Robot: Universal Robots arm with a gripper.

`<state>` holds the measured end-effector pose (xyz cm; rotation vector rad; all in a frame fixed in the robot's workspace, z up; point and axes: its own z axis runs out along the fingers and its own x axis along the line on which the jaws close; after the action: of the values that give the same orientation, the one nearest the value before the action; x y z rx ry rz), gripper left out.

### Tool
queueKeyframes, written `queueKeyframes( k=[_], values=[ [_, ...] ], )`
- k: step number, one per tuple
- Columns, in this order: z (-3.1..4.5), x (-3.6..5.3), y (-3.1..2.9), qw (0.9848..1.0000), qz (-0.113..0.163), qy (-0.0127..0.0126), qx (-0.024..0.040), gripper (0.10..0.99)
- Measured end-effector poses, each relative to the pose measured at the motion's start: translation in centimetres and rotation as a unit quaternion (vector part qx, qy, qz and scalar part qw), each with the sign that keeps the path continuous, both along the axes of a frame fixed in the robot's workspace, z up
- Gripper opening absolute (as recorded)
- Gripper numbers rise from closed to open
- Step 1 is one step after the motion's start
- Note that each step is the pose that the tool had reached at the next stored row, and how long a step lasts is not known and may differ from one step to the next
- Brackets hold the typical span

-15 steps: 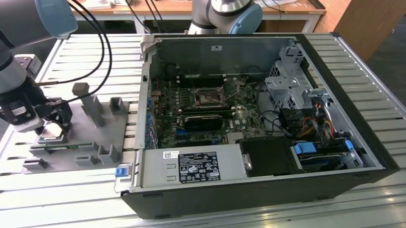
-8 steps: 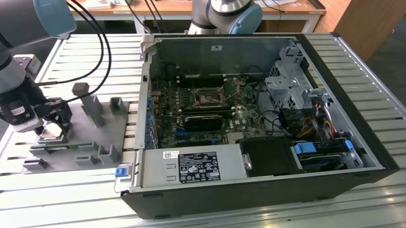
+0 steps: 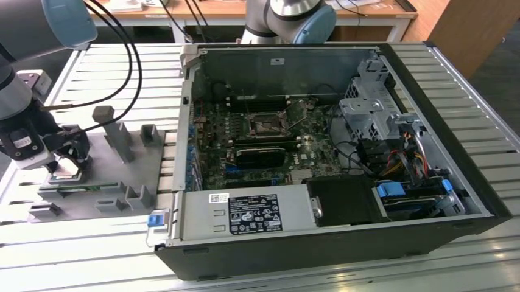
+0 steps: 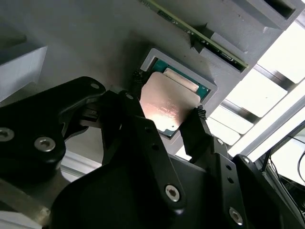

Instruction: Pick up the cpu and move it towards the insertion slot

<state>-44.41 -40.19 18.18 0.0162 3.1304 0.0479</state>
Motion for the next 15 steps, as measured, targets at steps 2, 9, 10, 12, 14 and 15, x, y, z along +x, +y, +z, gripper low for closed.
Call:
queueKeyframes(
  k=[2, 9, 10, 12, 14, 15],
  values=[
    [-0.01, 0.00, 0.00, 1.0000, 0.000, 0.0000, 0.0000, 0.592],
    [-0.02, 0.00, 0.00, 1.0000, 0.000, 0.0000, 0.0000, 0.541],
    [-0.02, 0.00, 0.00, 1.0000, 0.000, 0.0000, 0.0000, 0.541],
    [0.06, 0.01, 0.00, 1.0000, 0.000, -0.0002, 0.0001, 0.541],
    [0.21, 0.00, 0.00, 1.0000, 0.000, -0.0001, 0.0001, 0.541],
    [0.30, 0.00, 0.00, 1.0000, 0.000, 0.0000, 0.0000, 0.541]
  ],
)
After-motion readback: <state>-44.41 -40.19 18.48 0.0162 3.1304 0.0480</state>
